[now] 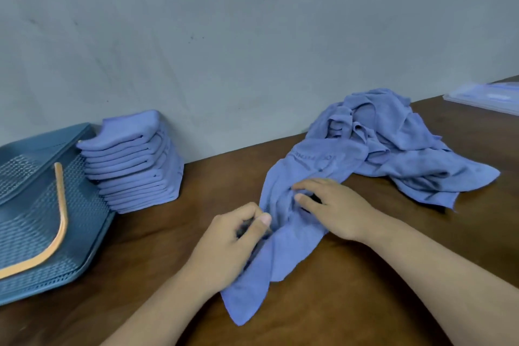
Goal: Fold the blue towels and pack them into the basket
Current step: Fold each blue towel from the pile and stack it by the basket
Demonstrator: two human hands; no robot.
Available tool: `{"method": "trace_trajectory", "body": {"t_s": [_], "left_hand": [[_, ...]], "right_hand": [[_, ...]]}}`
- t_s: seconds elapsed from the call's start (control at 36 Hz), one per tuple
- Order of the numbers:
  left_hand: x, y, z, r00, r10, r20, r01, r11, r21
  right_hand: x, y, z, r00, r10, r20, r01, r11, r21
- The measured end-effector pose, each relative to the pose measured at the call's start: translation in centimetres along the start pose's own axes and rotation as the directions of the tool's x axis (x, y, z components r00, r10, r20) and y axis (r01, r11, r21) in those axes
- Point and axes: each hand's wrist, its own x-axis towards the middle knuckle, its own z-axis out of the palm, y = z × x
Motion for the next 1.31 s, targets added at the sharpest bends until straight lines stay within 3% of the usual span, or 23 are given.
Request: {"method": "trace_trajectory", "body": {"t_s": [0.11, 0.17, 0.22, 0.28, 0.33, 0.39, 0.44, 0.5, 0.56, 0.61, 0.72, 0.78, 0.89, 0.97, 1.03, 1.14, 1.19, 1.31], "left_hand": [[0.1, 0.9, -0.6, 0.989, -0.083, 0.124, 0.117, 0.947, -0.301], [0.6, 0.3, -1.0, 0.996, -0.093, 0.014, 0.091, 0.924, -0.371], [1.2, -0.8, -1.5, 0.974, -0.088, -0.207, 0.022, 0.954, -0.3], [1.7, -2.6, -2.1, 0.921, -0.063, -0.385, 0.029, 0.995, -0.095], [2.2, -4.9, -2.4, 0.901, -0.076, -0.428, 0.128, 0.988, 0.092], [2.5, -6.5, -2.6, 0.915, -0.175, -0.365, 0.269, 0.936, 0.226], [2.9, -6.9, -2.7, 0.9, -0.303, -0.314, 0.397, 0.868, 0.298], [3.2, -6.6, -2.6, 0.896, -0.342, -0.284, 0.432, 0.818, 0.38], [3.4, -6.6, -2.5, 0.907, -0.331, -0.259, 0.417, 0.79, 0.449], [3.7, -6.6, -2.6, 0.905, -0.345, -0.25, 0.425, 0.767, 0.48], [5.3, -6.4, -3.2, 0.888, -0.354, -0.294, 0.452, 0.789, 0.417], [6.9, -6.7, -3.9, 0.894, -0.354, -0.275, 0.439, 0.816, 0.377], [9.5, -8.5, -4.2, 0.947, -0.307, -0.098, 0.32, 0.864, 0.389], [9.6, -9.1, -3.7, 0.985, -0.164, -0.053, 0.173, 0.938, 0.3], [8.9, -8.9, -3.7, 0.992, -0.097, -0.081, 0.11, 0.978, 0.179], [8.0, -8.4, -4.2, 0.989, -0.098, -0.114, 0.081, 0.986, -0.146], [8.1, -8.3, -4.5, 0.984, -0.118, -0.136, 0.097, 0.983, -0.153], [8.1, -8.2, -5.0, 0.987, -0.101, -0.122, 0.095, 0.994, -0.052]], "right_hand": [[-0.6, -1.2, -0.4, 0.991, -0.085, 0.104, 0.062, 0.977, 0.206], [-1.0, -2.0, -0.6, 0.98, -0.127, 0.156, 0.077, 0.954, 0.29], [-1.3, -2.7, -0.5, 0.964, -0.172, 0.202, 0.091, 0.929, 0.359], [-1.5, -3.3, -0.3, 0.95, -0.204, 0.235, 0.082, 0.892, 0.445], [-1.5, -3.6, 0.3, 0.949, -0.233, 0.211, 0.088, 0.841, 0.534], [-1.1, -3.5, 0.9, 0.975, -0.197, 0.106, 0.101, 0.809, 0.579], [-0.3, -2.6, 1.4, 0.993, -0.093, -0.079, 0.121, 0.842, 0.526], [0.7, -1.4, 1.5, 0.969, 0.047, -0.242, 0.041, 0.938, 0.345], [1.4, -0.9, 1.0, 0.948, 0.193, -0.255, -0.182, 0.981, 0.066], [2.2, -0.8, 1.0, 0.934, 0.295, -0.204, -0.324, 0.937, -0.13], [4.5, -0.8, 2.1, 0.95, 0.236, -0.205, -0.282, 0.93, -0.236], [5.7, -0.8, 2.1, 0.953, 0.2, -0.228, -0.24, 0.957, -0.164], [7.5, -0.4, 2.6, 0.98, 0.034, -0.198, -0.038, 0.999, -0.016], [7.6, -0.1, 2.6, 0.981, -0.042, -0.192, 0.079, 0.978, 0.192], [7.5, 0.2, 2.1, 0.976, -0.031, -0.214, 0.102, 0.937, 0.333], [7.7, 0.4, 1.4, 0.959, 0.12, -0.256, 0.053, 0.811, 0.582], [7.8, 0.3, 1.3, 0.951, 0.184, -0.25, 0.028, 0.752, 0.658], [8.2, 0.7, 1.3, 0.953, 0.209, -0.221, -0.007, 0.742, 0.67]]}}
